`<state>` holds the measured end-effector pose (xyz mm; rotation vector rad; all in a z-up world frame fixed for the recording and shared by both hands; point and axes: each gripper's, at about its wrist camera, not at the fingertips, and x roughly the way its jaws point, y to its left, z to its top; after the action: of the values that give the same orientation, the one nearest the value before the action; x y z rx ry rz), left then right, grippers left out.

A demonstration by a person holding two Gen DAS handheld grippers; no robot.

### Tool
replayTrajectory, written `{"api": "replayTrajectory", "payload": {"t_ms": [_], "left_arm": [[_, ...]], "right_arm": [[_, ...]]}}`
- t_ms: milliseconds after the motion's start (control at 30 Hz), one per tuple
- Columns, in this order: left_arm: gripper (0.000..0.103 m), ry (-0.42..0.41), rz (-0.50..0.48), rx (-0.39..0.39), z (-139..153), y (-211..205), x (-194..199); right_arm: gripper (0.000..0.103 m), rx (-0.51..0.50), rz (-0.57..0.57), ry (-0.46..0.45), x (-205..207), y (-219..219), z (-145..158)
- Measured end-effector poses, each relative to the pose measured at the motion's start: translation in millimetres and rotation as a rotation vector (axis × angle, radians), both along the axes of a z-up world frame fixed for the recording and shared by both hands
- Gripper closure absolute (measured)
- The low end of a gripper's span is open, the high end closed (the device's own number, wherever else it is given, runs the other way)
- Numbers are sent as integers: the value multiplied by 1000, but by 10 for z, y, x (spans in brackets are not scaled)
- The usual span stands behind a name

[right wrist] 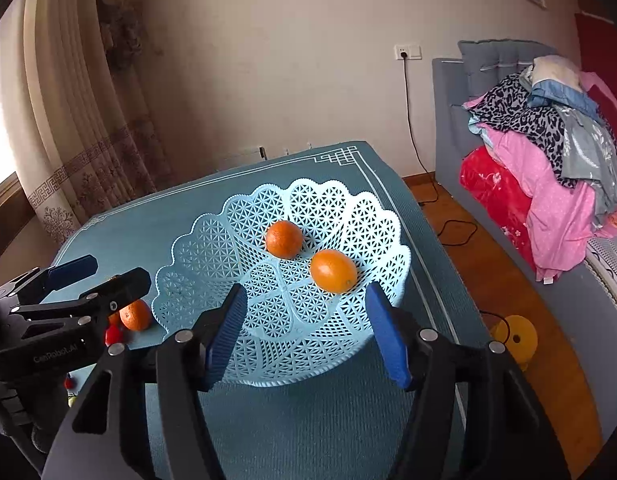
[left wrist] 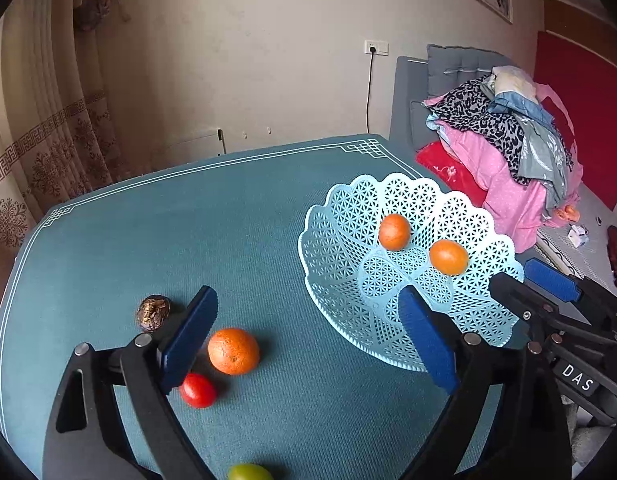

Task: Organize fruits
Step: 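Withdraw both open grippers from the basket back toward the remaining fruit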

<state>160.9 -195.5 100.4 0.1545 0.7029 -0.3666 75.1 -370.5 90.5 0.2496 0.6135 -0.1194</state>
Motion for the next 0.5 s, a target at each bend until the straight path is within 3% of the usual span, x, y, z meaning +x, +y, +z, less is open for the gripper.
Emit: {"api": "replayTrajectory", "payload": {"t_ms": [67,500], "left_arm": [[7,2,13,-3,16,61,-6],[7,8,130,-17,149,717,29]], "right_arm": [[33,3,-3,-5,-30,14,13],[31,0,33,-18,-117,227,147]]}}
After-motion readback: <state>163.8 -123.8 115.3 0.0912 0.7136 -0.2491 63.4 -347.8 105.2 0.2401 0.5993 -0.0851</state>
